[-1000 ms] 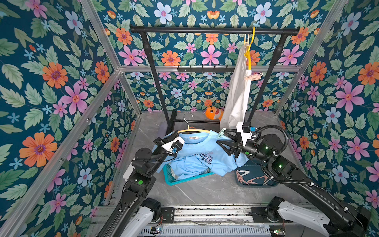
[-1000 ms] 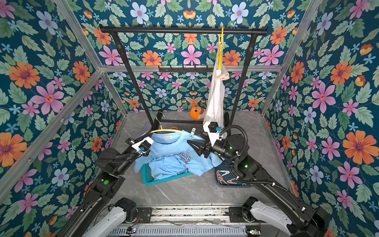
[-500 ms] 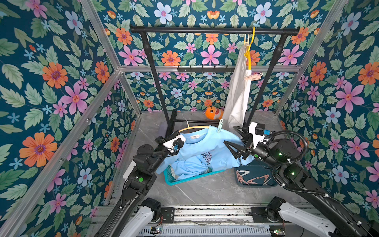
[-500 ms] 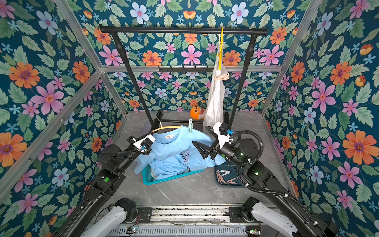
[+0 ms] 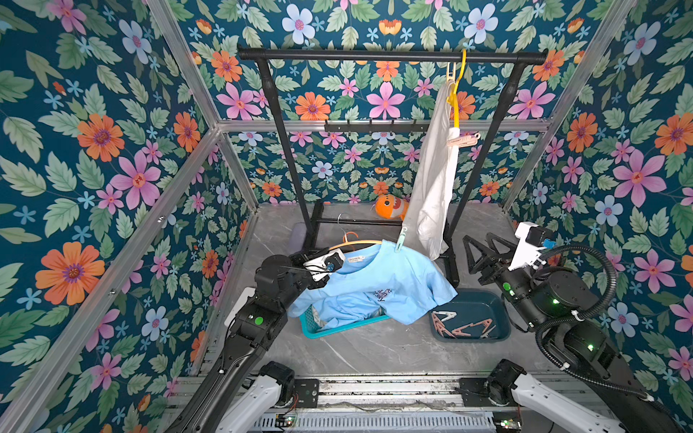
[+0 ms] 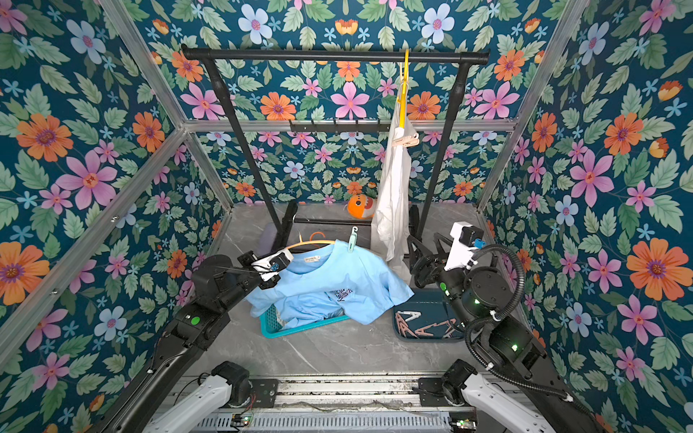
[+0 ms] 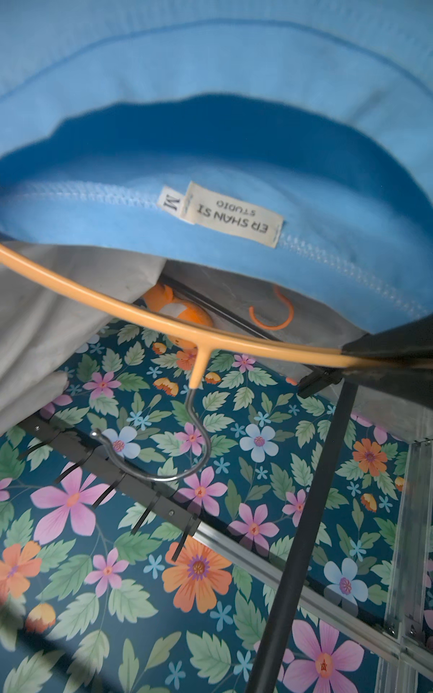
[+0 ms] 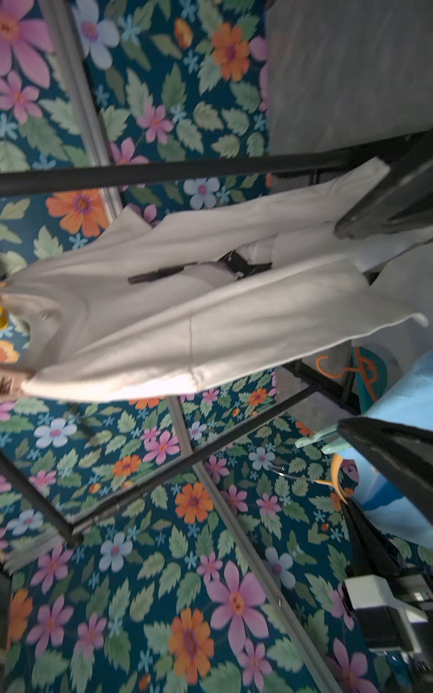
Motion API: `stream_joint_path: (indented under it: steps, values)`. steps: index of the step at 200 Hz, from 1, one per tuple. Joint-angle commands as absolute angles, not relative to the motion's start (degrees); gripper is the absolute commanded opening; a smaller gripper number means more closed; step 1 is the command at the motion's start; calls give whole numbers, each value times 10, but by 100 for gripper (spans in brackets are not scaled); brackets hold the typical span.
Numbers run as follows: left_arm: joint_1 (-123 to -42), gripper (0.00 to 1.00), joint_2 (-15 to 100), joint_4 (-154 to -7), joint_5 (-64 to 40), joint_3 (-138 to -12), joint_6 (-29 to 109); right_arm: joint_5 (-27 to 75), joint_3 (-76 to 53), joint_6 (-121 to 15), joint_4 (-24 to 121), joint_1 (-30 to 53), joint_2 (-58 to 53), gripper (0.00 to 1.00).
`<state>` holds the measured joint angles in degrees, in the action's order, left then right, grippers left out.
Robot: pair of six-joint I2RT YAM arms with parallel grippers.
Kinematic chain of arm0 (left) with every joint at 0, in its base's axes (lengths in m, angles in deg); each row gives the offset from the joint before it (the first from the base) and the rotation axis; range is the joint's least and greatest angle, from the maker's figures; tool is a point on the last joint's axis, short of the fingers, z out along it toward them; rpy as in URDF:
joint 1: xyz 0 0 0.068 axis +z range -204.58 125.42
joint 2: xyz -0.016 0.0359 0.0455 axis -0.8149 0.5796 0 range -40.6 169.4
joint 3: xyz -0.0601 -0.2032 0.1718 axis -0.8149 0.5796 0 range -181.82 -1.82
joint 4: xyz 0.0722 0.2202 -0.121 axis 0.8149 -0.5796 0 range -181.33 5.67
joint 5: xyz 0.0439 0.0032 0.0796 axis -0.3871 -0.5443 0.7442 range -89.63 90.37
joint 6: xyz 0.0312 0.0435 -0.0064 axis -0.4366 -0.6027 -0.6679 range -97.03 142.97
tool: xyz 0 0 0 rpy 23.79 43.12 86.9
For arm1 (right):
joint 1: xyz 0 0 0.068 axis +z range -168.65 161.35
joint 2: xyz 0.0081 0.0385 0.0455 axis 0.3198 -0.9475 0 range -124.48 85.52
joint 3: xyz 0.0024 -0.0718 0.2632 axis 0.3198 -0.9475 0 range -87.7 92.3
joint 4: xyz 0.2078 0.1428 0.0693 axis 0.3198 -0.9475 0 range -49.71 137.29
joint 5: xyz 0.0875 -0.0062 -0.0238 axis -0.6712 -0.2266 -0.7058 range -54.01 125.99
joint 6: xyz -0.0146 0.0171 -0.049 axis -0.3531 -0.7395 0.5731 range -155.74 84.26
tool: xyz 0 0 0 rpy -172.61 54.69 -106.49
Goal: Use clothespins to secure the t-shirt on both sides of the hanger
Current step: Place the hanger in the basket.
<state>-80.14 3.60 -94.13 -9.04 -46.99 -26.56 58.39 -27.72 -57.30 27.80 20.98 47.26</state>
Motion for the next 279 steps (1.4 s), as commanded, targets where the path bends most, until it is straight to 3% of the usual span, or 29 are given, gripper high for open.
stream_joint_path:
  steps: [1, 35, 80, 96, 112, 161, 206, 244, 279]
  values:
    - [-802, 0, 48, -967, -63, -471, -281, 689, -265, -707, 27, 208, 461, 67]
    - [-802, 0, 77, -961, -25, -453, -291, 609, -341, -841, -64, 177, 472, 63]
    - [-802, 2, 117, -931, -11, -453, -286, 456, -446, -873, -18, 107, 429, 63]
    - [-802, 2, 140, -940, -20, -464, -275, 420, -459, -855, 6, 95, 393, 59]
    - [-802, 2, 160, -950, -25, -474, -270, 393, -458, -805, 27, 95, 350, 48]
    - [-802, 2, 203, -936, -16, -494, -264, 371, -401, -605, 78, 94, 250, 49]
    - [-802, 6, 217, -936, 4, -483, -269, 343, -412, -399, 155, 95, 320, 42]
    - [-802, 18, 226, -949, -16, -486, -267, 286, -426, -206, 103, 95, 412, 40]
    - [-802, 43, 229, -965, -23, -498, -258, 299, -405, -103, -3, 95, 371, 40]
